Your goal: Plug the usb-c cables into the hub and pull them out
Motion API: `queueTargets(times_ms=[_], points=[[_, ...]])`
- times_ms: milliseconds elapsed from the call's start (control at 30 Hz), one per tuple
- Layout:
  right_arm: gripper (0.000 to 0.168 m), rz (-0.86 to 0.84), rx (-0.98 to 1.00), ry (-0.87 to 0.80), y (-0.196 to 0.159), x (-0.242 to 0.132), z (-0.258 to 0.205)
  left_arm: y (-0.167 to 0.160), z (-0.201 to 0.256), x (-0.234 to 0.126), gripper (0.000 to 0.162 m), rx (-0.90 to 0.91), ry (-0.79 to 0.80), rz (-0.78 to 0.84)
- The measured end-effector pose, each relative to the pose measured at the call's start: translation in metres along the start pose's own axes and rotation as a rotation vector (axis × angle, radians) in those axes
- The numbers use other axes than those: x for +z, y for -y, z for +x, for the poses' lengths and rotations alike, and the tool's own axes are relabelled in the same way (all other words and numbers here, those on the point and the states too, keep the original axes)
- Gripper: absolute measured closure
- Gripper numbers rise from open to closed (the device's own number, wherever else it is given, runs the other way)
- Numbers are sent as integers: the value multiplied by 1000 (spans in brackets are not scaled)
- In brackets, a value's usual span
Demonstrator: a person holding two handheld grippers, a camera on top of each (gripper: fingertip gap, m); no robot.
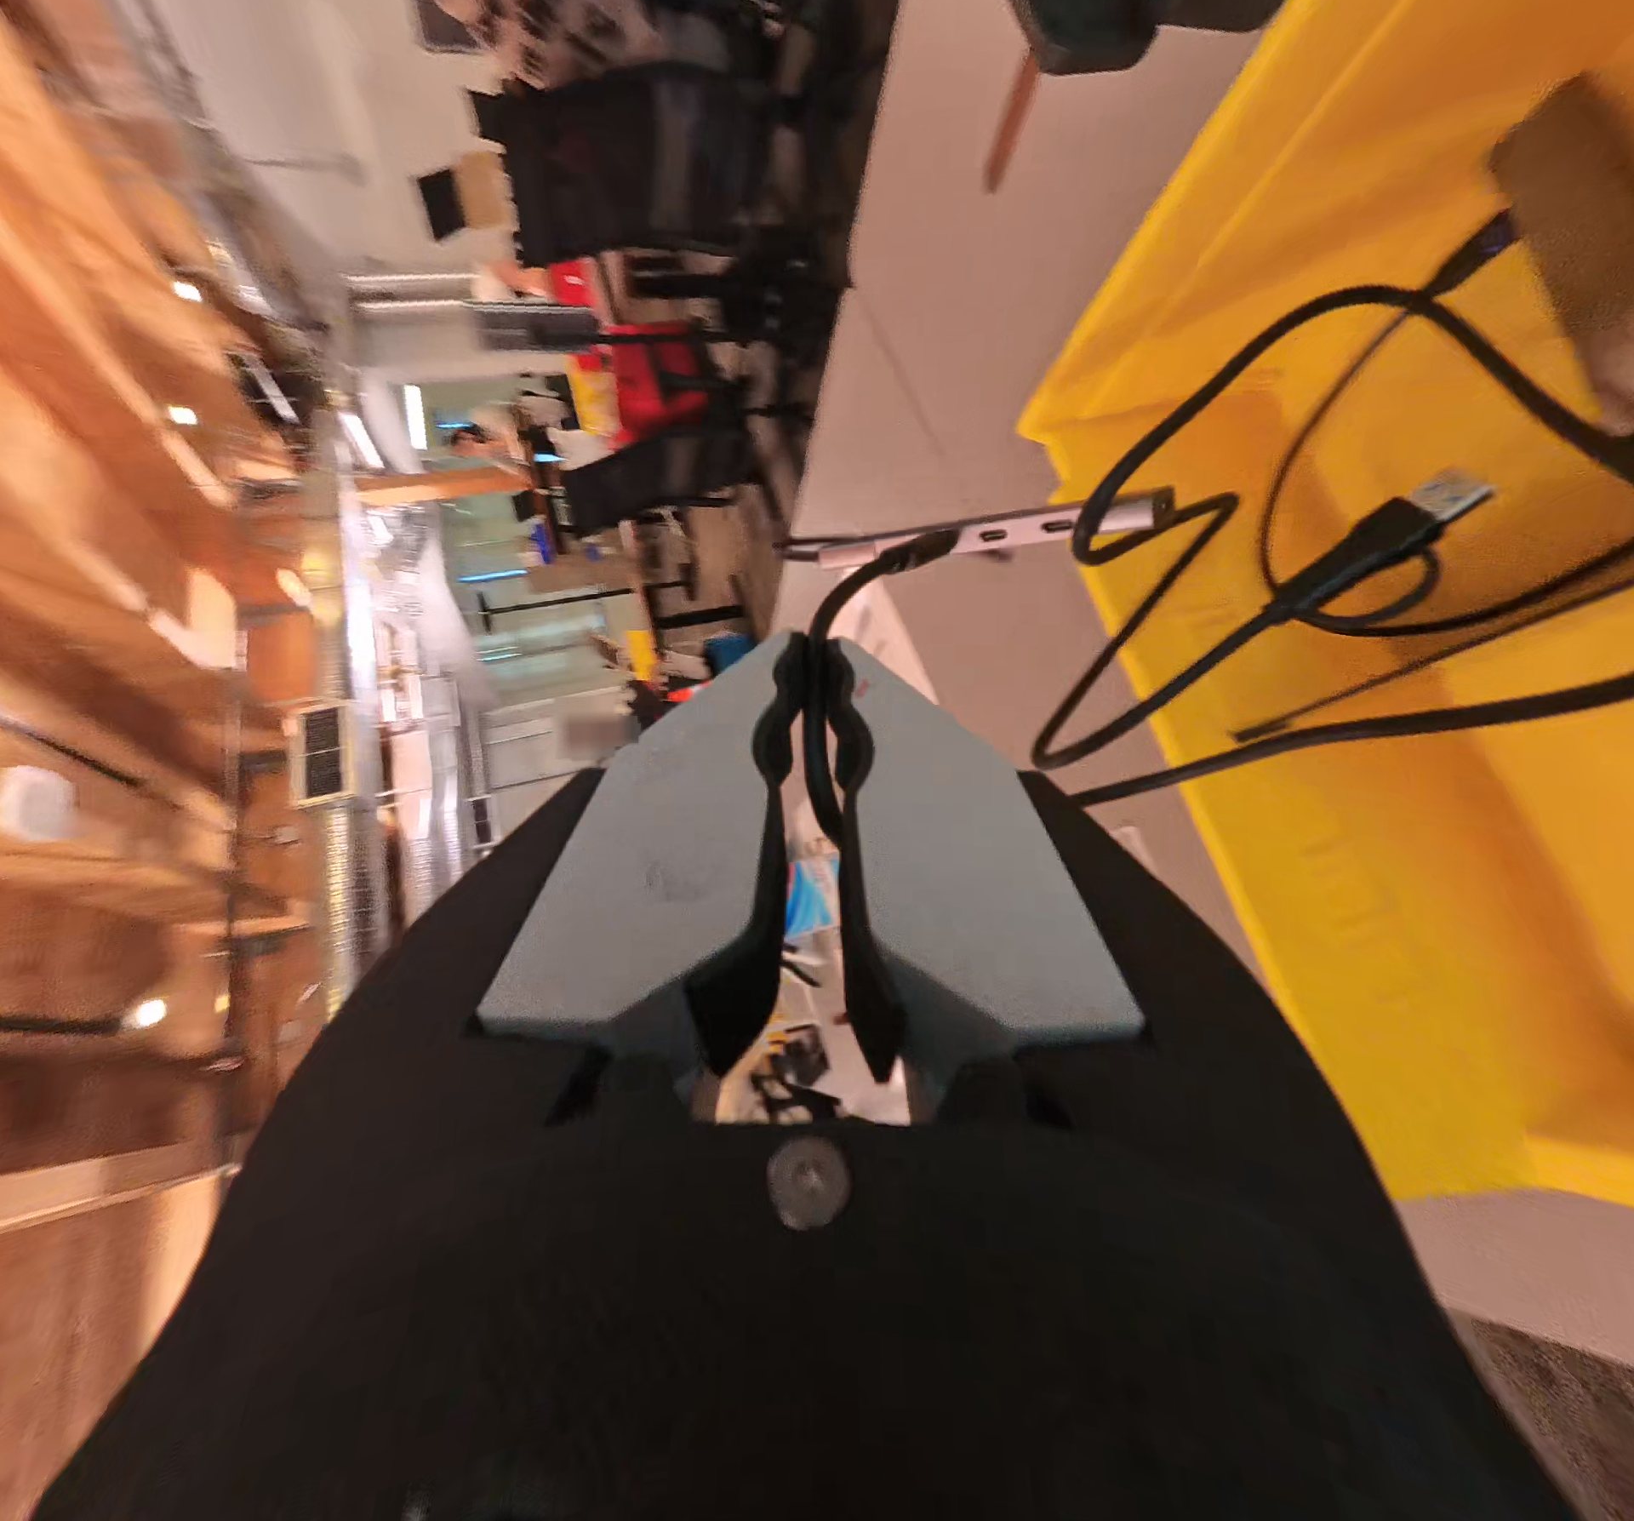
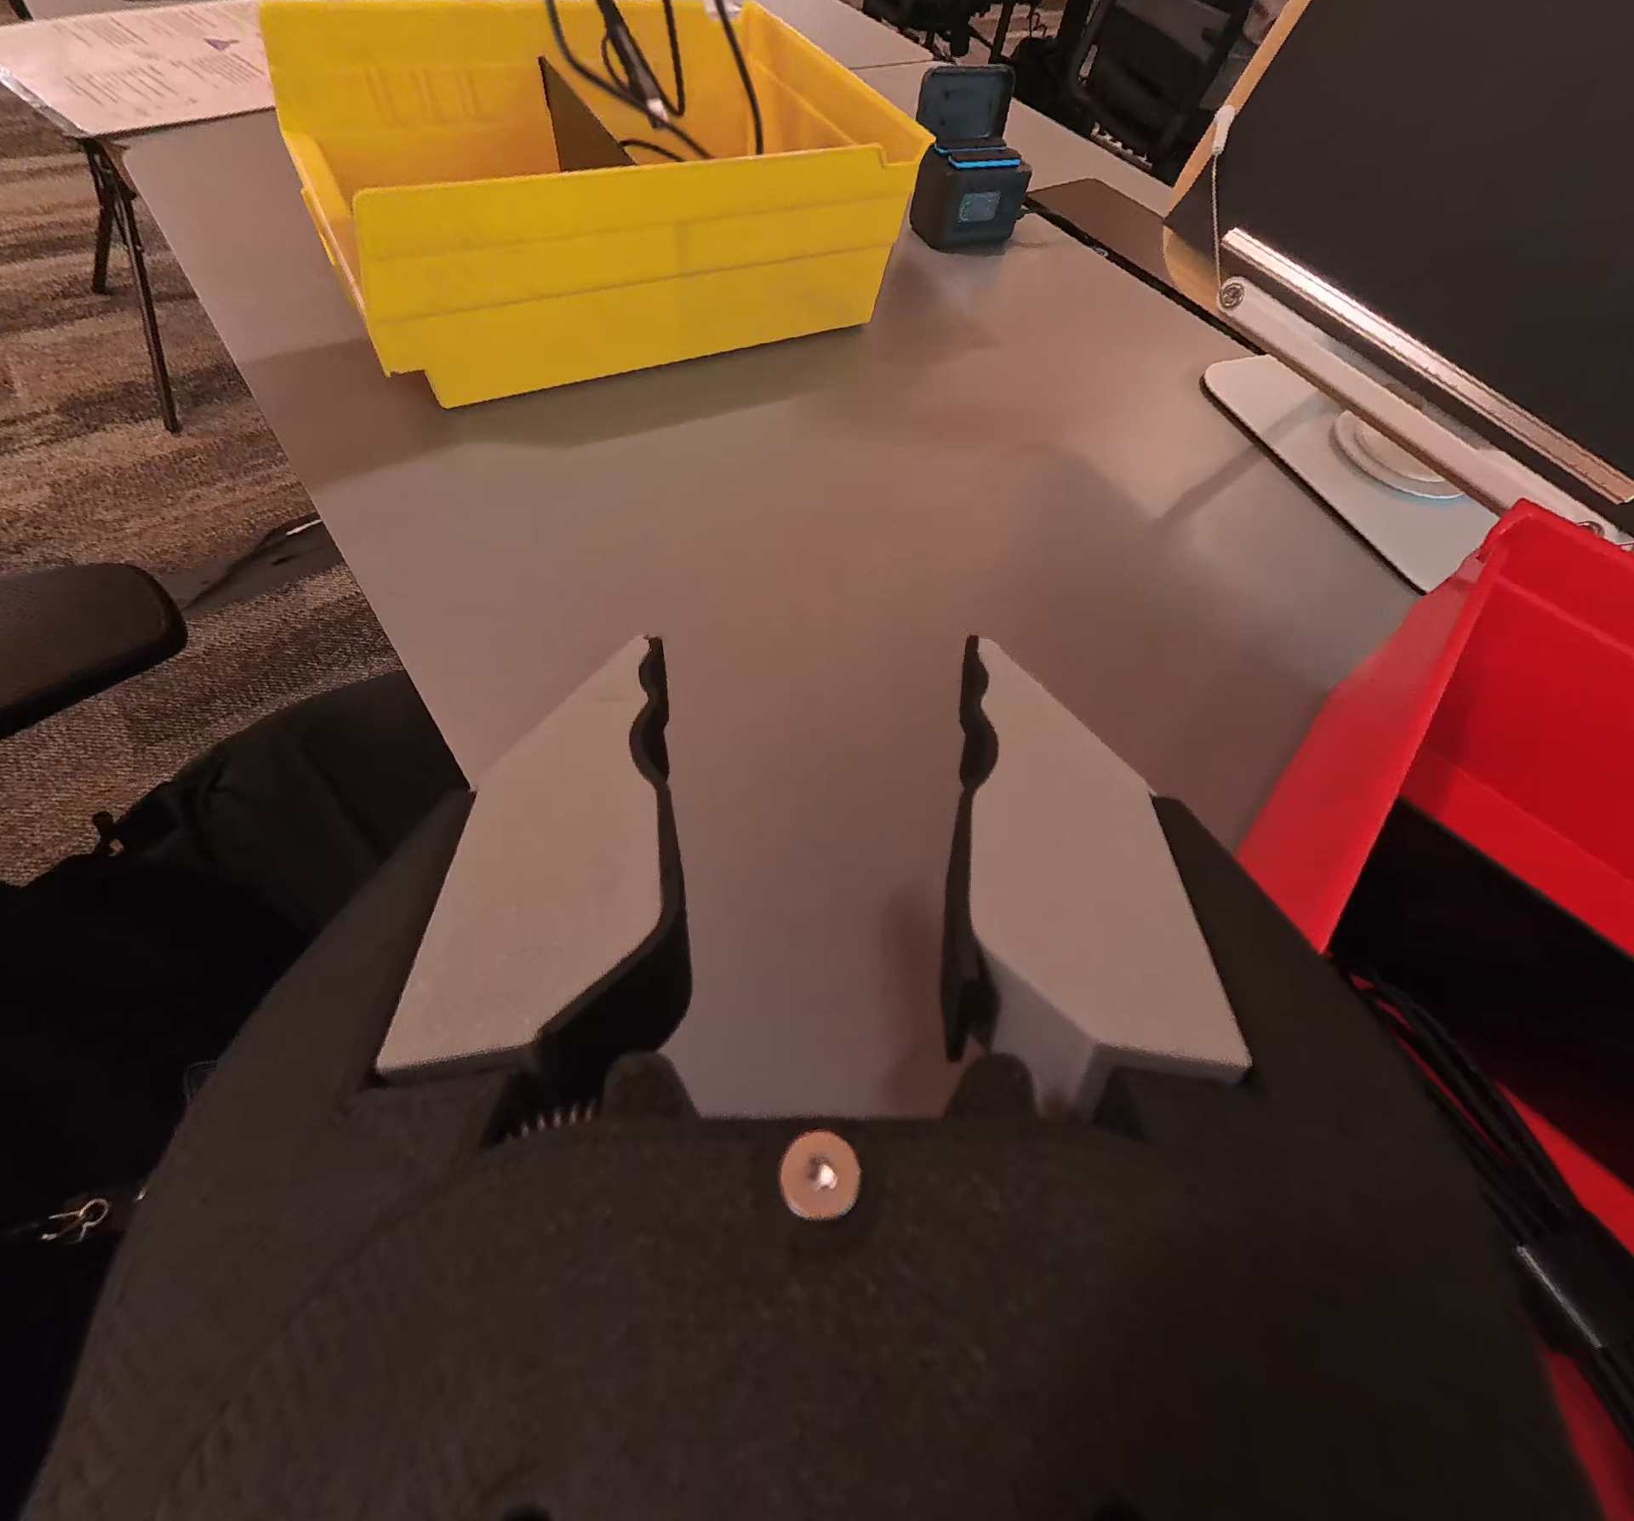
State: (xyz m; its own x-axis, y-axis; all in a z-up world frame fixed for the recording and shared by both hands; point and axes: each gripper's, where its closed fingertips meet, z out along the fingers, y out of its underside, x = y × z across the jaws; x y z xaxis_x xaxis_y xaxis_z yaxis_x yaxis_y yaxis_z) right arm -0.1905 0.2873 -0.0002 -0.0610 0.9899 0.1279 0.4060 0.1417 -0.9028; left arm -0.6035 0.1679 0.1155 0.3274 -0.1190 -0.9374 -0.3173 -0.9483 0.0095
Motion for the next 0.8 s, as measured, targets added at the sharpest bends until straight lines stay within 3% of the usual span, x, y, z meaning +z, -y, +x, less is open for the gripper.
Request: queueTargets(times_ms=[167,267,500,800], points=[[104,14,33,18,0,-1,2,-5,-11,-1,161,-125,-27,78],[105,31,50,20,2,-1,5,15,-50,-39,161,-209,84,247],[105,100,101,54,23,-5,5,35,-167,-127,161,-390,253,463],[104,161,94,24,36,-27,9,94,-290,-267,160,-452,337,734]])
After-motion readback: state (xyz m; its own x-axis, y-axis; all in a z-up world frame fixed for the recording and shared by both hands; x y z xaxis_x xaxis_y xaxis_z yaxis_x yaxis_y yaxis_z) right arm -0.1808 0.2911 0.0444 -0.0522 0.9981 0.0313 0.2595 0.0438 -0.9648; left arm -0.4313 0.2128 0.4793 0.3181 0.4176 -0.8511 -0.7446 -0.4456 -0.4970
